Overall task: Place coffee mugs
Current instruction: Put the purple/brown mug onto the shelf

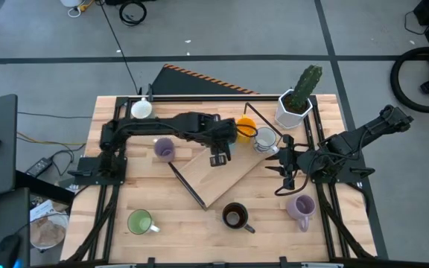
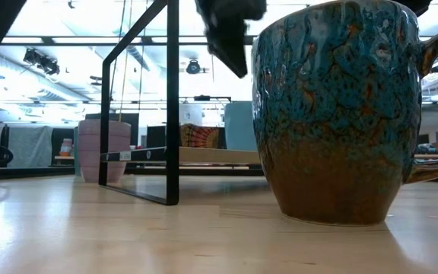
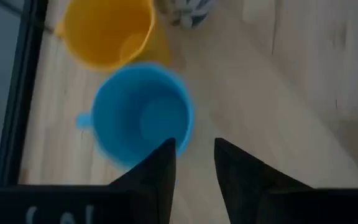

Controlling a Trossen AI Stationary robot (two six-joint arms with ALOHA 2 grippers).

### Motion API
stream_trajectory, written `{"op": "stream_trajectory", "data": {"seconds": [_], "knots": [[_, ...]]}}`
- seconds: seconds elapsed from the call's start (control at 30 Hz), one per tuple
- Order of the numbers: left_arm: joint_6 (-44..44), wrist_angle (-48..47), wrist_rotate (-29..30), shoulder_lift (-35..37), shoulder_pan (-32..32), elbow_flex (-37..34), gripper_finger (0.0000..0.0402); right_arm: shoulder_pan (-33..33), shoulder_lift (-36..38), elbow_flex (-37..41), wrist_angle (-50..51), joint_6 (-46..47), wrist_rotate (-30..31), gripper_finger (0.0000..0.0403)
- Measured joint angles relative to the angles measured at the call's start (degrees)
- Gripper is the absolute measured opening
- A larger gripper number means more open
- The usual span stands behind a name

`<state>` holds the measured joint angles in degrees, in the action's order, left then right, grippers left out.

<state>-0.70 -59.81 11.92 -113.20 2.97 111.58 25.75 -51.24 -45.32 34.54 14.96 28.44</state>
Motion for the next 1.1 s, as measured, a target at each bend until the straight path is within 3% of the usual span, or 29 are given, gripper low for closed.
{"op": "stream_trajectory", "data": {"seconds": [0.1, 0.43, 0.73, 0.87, 1.1], "knots": [[0.28, -3.16, 1.53, 3.93, -0.31, -2.54, 0.0118, 0.56, 0.0, 0.0, 0.19, 0.33, 0.01, 0.0136], [13.78, -3.86, 0.14, 21.7, -0.31, -27.36, 0.0119, 2.35, -0.02, 1.65, -1.8, 0.63, 0.27, 0.0136], [23.79, -6.66, 1.77, 33.24, 0.82, -37.2, 0.0119, 2.32, -0.17, 1.86, -4.58, -0.44, 0.4, 0.0136], [28.78, -9.13, -2.18, 36.44, 3.93, -42.91, 0.0119, 2.32, -0.17, 1.86, -5.77, -1.52, 0.42, 0.0136], [25.74, -12.32, -2.78, 42.25, 4.97, -49.5, 0.0118, 2.3, -0.2, 1.86, -5.85, -1.92, 0.38, 0.0136]]}}
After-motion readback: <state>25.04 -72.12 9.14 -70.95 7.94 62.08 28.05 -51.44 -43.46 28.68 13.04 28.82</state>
